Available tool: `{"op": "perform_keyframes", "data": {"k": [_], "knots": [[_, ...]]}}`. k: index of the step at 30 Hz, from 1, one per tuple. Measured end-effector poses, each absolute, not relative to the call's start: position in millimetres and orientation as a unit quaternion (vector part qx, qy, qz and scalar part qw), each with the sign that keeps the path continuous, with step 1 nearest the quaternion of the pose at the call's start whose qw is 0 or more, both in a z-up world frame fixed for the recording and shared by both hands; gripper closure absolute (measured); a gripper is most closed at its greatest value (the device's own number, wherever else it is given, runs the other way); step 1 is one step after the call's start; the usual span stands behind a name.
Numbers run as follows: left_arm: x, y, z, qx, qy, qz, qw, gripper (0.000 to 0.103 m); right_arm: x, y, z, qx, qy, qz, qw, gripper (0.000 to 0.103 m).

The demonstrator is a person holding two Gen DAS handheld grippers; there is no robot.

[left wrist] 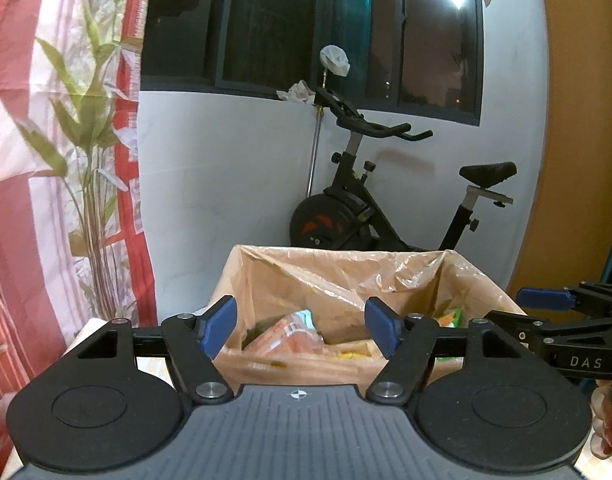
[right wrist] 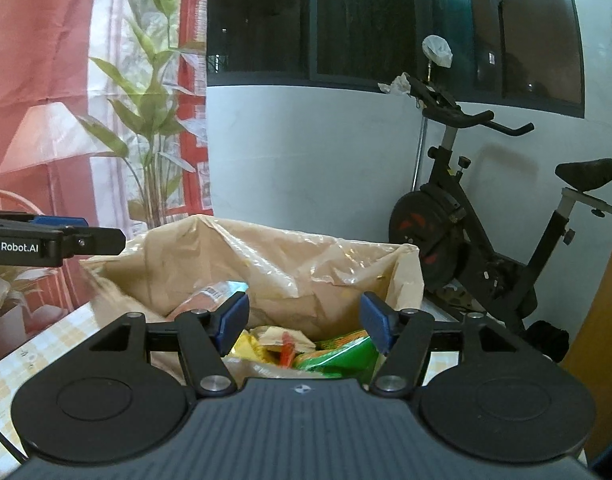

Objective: Organize snacks
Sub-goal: 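Open the left tool to drop the clear packet into the box, then move both open tools back down to the snack pile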

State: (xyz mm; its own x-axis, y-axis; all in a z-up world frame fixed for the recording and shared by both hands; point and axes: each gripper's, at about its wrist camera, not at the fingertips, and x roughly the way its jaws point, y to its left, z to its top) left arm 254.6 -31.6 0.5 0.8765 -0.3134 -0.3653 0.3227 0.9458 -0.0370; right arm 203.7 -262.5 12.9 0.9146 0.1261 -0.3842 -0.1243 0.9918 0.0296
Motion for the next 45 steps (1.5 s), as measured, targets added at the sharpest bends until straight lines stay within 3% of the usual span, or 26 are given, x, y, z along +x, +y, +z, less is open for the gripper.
{"op": "perform_keyframes", "data": {"k": [18,29,36,45], "knots": [[189,-11,-62,-0.012,0.240,-0.161,0.957,0.031,132,-237,-22,-0.009,0.186,0.121,0.975,0.034],[183,1,-117,-0.031,0.304,-0.147,0.941,0.035,110,-220,-93,-0.007,0.258,0.116,0.959,0.034],[179,2,-140,-0.037,0.332,-0.150,0.931,0.045,116,-217,-141,0.037,0.349,0.107,0.930,0.039],[177,2,-150,-0.039,0.339,-0.144,0.929,0.046,141,-217,-167,0.113,0.402,0.101,0.903,0.039]]}}
